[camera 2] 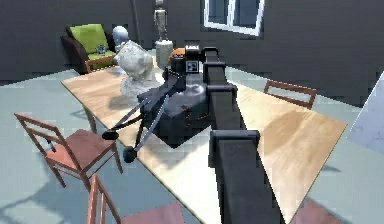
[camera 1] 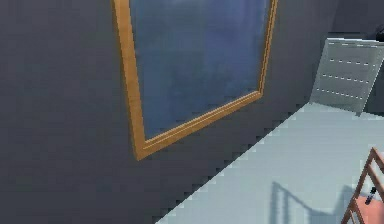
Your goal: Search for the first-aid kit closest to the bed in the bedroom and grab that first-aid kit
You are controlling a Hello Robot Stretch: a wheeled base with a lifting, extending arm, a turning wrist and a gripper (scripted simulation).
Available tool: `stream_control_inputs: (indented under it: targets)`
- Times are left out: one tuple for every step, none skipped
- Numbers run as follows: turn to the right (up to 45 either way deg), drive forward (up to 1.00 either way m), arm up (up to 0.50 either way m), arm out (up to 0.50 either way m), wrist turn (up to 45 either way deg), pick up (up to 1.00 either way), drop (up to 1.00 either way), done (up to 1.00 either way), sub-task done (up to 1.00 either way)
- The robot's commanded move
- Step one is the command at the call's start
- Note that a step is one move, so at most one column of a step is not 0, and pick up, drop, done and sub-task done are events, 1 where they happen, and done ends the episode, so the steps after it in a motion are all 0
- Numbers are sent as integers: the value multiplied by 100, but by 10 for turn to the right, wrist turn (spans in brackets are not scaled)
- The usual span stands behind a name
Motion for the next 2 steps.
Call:
stream_control_inputs:
  targets:
    - [0, 0, 0, 0, 450, 0, 0, 0, 0]
    - [0, 0, 0, 0, 450, 0, 0, 0, 0]
